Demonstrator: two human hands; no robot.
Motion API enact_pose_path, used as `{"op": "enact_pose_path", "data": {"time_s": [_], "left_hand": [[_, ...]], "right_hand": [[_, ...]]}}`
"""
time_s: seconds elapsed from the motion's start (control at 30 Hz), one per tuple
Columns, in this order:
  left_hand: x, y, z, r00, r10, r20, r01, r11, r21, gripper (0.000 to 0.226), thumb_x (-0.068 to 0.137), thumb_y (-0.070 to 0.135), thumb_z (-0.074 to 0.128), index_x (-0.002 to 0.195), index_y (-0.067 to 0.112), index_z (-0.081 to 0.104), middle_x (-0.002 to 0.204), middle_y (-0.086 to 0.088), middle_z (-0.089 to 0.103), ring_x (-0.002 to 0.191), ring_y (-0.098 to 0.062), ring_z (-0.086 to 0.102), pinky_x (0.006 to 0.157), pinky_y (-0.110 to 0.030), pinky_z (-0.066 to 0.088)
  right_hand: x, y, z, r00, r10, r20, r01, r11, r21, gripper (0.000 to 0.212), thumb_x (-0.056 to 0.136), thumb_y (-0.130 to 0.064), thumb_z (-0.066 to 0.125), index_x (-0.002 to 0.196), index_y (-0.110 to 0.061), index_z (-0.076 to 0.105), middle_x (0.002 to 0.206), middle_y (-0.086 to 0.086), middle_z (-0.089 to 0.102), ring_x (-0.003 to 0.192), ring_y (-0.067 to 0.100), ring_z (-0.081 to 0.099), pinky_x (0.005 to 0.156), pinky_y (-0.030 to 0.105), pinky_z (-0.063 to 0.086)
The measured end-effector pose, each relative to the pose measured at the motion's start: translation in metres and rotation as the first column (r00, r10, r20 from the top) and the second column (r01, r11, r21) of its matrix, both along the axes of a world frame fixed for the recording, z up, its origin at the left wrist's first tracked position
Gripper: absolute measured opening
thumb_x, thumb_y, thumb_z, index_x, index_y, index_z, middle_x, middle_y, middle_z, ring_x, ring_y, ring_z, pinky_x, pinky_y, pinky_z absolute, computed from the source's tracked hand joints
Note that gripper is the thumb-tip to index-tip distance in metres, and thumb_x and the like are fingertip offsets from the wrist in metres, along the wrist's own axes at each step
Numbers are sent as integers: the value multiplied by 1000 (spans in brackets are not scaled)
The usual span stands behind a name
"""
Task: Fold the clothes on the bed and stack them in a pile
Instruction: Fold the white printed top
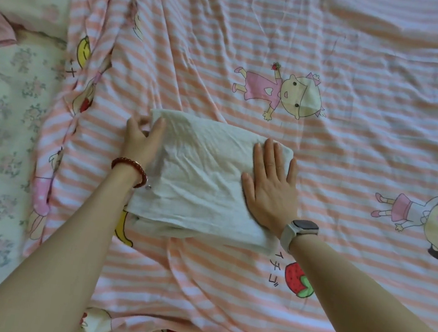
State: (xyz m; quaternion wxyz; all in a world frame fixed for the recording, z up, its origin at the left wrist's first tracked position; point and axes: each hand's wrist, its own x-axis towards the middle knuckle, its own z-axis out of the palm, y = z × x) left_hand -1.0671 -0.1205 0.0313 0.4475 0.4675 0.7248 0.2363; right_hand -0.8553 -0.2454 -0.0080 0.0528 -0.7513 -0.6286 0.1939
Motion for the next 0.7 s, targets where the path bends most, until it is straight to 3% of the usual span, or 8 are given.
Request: {"op": "enact_pose_path", "data": {"time_s": [0.07, 0.13, 0.23, 0.33, 0.43, 0.5, 0.57, 0.7], "left_hand": [[-8, -11, -3, 997, -79, 9, 79, 993, -88, 39, 89, 46, 53, 115, 17, 50, 96, 11, 55, 85, -8, 54, 69, -21, 41], [-13, -24, -2, 970, -204, -129, 195, 978, -79, 34, 90, 45, 51, 106, 16, 56, 87, 9, 58, 78, -11, 55, 62, -22, 40], [-14, -31, 3, 920, -97, -380, 134, 988, 74, 32, 93, 39, 49, 103, 9, 53, 86, -3, 58, 77, -24, 55, 63, -27, 36], [-7, -31, 14, 875, -5, -484, 131, 965, 226, 34, 94, 31, 47, 119, 7, 47, 113, -12, 57, 98, -32, 56, 74, -36, 41], [11, -52, 18, 723, -219, -655, 506, 813, 288, 52, 90, 33, 47, 135, 9, 44, 137, -20, 44, 127, -39, 41, 100, -55, 32], [30, -82, 15, 572, -383, -725, 715, 666, 212, 57, 87, 40, 41, 140, 19, 41, 146, -17, 35, 135, -41, 30, 105, -63, 19], [46, -105, 5, 464, -522, -716, 807, 582, 99, 57, 89, 46, 33, 143, 29, 29, 153, -9, 19, 140, -39, 17, 107, -64, 9], [59, -117, -20, 348, -591, -728, 819, 570, -71, 59, 94, 50, 29, 146, 38, 4, 156, 0, -9, 142, -32, -12, 110, -60, -7]], "right_hand": [[0, 3, -6, 1000, 9, 28, -8, 999, -35, 59, 98, -44, 18, 140, -26, -19, 150, -6, -22, 136, 9, -26, 114, 46, -15], [-1, 5, -8, 999, 15, 47, -12, 998, -63, 60, 98, -46, 17, 140, -26, -19, 154, -4, -19, 135, 8, -26, 113, 47, -16], [0, 6, -1, 1000, 23, 9, -22, 996, -89, 59, 98, -45, 18, 140, -27, -19, 156, -1, -17, 134, 7, -28, 112, 45, -18], [1, -5, 13, 997, -27, -67, 25, 999, -25, 56, 100, -37, 24, 143, -30, -11, 156, 1, -16, 136, 9, -26, 114, 43, -14], [-8, -27, 26, 965, -195, -176, 208, 976, 58, 56, 96, -33, 28, 143, -26, -2, 155, 11, -9, 142, 22, -15, 117, 42, -7], [-20, -42, 29, 937, -259, -234, 286, 954, 89, 61, 92, -35, 32, 145, -23, 3, 154, 12, -8, 143, 27, -10, 116, 41, -4], [-31, -58, 26, 955, -221, -197, 243, 965, 97, 61, 91, -40, 31, 145, -25, 8, 152, 8, -8, 142, 24, -7, 115, 42, 0], [-28, -93, 7, 996, -91, -17, 89, 993, -71, 56, 91, -50, 16, 143, -31, 9, 152, 4, -5, 144, 28, 2, 115, 40, 3]]}}
